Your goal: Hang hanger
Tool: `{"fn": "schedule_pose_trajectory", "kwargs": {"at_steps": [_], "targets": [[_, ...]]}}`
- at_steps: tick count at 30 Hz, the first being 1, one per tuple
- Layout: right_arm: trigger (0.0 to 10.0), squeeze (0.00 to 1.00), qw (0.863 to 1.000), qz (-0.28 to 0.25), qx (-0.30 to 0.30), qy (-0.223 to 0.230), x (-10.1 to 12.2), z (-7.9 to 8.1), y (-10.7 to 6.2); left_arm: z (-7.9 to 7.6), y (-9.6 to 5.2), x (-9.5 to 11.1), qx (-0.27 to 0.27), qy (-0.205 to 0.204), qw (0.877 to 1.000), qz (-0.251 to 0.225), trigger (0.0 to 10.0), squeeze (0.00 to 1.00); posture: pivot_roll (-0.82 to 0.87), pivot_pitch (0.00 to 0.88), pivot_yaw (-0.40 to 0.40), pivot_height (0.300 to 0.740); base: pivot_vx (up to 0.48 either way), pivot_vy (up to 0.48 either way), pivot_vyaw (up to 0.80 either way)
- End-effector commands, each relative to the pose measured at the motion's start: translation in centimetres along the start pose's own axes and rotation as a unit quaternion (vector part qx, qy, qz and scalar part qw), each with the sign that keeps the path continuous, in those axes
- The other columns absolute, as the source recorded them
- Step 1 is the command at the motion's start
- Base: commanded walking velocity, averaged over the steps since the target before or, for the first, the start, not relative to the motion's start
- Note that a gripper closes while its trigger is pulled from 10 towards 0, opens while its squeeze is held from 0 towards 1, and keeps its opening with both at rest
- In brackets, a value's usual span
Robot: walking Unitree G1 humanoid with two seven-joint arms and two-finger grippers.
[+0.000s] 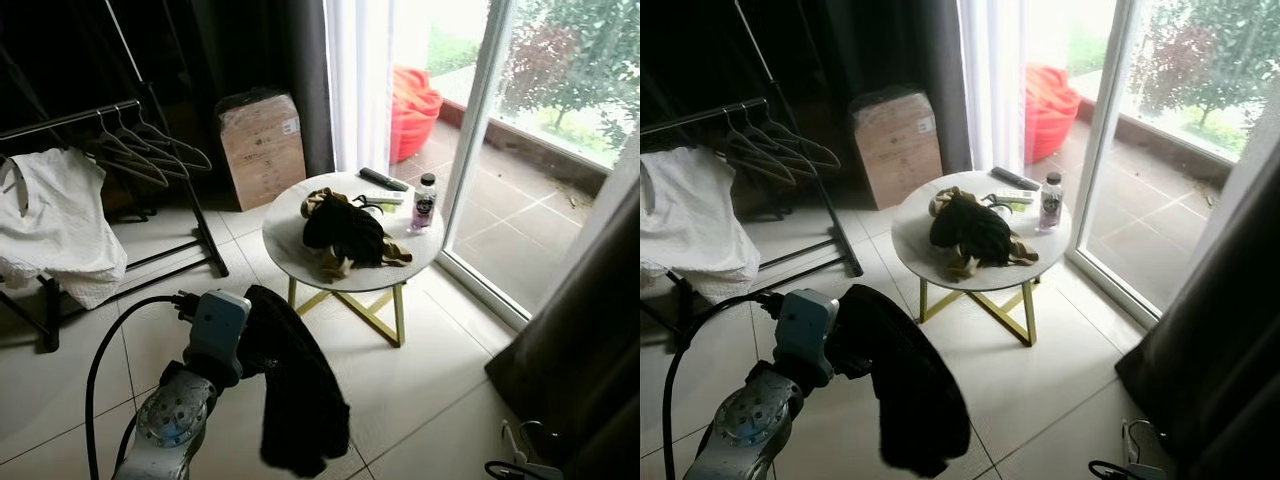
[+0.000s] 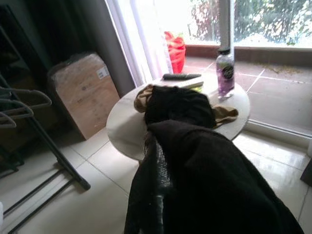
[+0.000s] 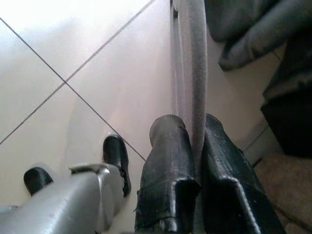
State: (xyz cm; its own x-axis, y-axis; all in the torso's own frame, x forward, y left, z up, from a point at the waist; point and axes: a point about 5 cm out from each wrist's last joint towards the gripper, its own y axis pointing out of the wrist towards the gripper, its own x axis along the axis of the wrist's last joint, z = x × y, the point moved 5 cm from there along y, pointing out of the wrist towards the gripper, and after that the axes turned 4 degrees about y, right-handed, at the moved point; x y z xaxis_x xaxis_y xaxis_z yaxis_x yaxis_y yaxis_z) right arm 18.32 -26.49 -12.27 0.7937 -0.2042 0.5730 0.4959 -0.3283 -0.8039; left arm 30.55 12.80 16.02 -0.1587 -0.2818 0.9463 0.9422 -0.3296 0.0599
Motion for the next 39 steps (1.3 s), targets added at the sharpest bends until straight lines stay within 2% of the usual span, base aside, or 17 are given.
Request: {"fn": "schedule_pose_trajectory", "kwargs": {"at_steps": [1,6,11,16,21,23,24,25,26,28,29,32,33,34,36,39], "targets": [[10.0,0.00,1.000,0.008,0.007,0.009,-0.3,0.5,0.0,0.1,0.2,1.3,-0.003,0.014,1.000,-0.027,10.0,0.00,-0.09,0.075,0.073,0.740,0.480,0.000,0.00],[10.0,0.00,1.000,0.024,0.012,0.012,-1.2,0.8,-0.2,0.2,0.5,1.6,-0.005,0.012,0.999,-0.032,10.0,0.00,-0.09,0.075,0.076,0.740,0.480,0.000,0.00],[10.0,0.00,0.999,0.027,0.015,0.014,-1.5,1.0,-0.2,0.2,0.9,2.2,-0.012,0.011,0.999,-0.041,10.0,0.00,-0.09,0.075,0.076,0.740,0.480,0.000,-0.66],[10.0,0.00,0.999,0.034,0.019,0.011,-1.8,1.2,-0.3,-0.5,1.7,3.9,-0.043,0.006,0.997,-0.066,10.0,0.00,-0.09,0.074,0.076,0.740,0.480,0.000,0.00],[10.0,0.00,0.999,0.039,0.023,0.008,-2.0,1.3,-0.3,-0.6,2.7,6.6,-0.064,0.006,0.993,-0.103,10.0,0.00,-0.09,0.073,0.079,0.740,0.480,0.000,-0.73],[10.0,0.00,0.999,0.038,0.025,0.010,-2.0,1.4,-0.3,-0.1,3.3,8.3,-0.058,0.007,0.990,-0.129,10.0,0.00,-0.09,0.073,0.079,0.740,0.480,0.000,-0.79],[10.0,0.00,0.999,0.038,0.026,0.010,-2.0,1.5,-0.3,0.6,3.9,9.9,-0.044,0.004,0.988,-0.151,10.0,0.00,-0.09,0.071,0.080,0.740,0.480,0.000,0.00],[10.0,0.00,0.999,0.038,0.026,0.010,-2.0,1.5,-0.3,0.6,3.9,9.9,-0.044,0.004,0.988,-0.151,10.0,0.00,-0.09,0.071,0.080,0.740,0.480,0.000,0.00],[10.0,0.00,0.999,0.038,0.028,0.009,-2.1,1.6,-0.3,1.6,4.4,11.3,-0.024,0.006,0.985,-0.172,10.0,0.00,-0.09,0.070,0.080,0.740,0.480,0.000,0.00],[10.0,0.00,0.999,0.038,0.030,0.008,-2.1,1.6,-0.3,2.2,4.7,11.9,-0.008,0.006,0.984,-0.180,10.0,0.00,-0.09,0.071,0.080,0.740,0.480,0.000,0.00],[10.0,0.00,0.998,0.040,0.038,0.005,-2.1,1.8,-0.4,4.1,5.4,13.3,0.044,0.014,0.980,-0.195,10.0,0.00,-0.09,0.068,0.081,0.740,0.341,0.000,0.00],[10.0,0.00,0.998,0.042,0.047,0.005,-2.3,2.2,-0.4,6.5,6.0,14.8,0.116,0.039,0.971,-0.205,10.0,0.00,-0.09,0.067,0.085,0.740,0.212,0.000,0.00],[10.0,0.00,0.998,0.044,0.051,0.007,-2.4,2.3,-0.4,7.4,6.1,15.7,0.145,0.044,0.965,-0.216,10.0,0.00,-0.10,0.068,0.086,0.740,0.000,0.000,0.00],[10.0,0.00,0.998,0.044,0.051,0.007,-2.4,2.3,-0.4,7.4,6.1,15.7,0.145,0.044,0.965,-0.216,10.0,0.00,-0.10,0.068,0.086,0.740,0.000,0.000,0.00],[10.0,0.00,0.997,0.047,0.063,0.007,-2.6,2.8,-0.5,8.6,6.0,16.9,0.189,0.044,0.954,-0.227,10.0,0.00,-0.10,0.069,0.087,0.740,0.000,0.000,0.00],[10.0,0.00,0.997,0.048,0.065,0.006,-2.7,2.9,-0.6,9.4,5.9,17.4,0.216,0.045,0.948,-0.230,10.0,0.00,-0.10,0.069,0.087,0.740,0.000,0.000,0.00]]}}
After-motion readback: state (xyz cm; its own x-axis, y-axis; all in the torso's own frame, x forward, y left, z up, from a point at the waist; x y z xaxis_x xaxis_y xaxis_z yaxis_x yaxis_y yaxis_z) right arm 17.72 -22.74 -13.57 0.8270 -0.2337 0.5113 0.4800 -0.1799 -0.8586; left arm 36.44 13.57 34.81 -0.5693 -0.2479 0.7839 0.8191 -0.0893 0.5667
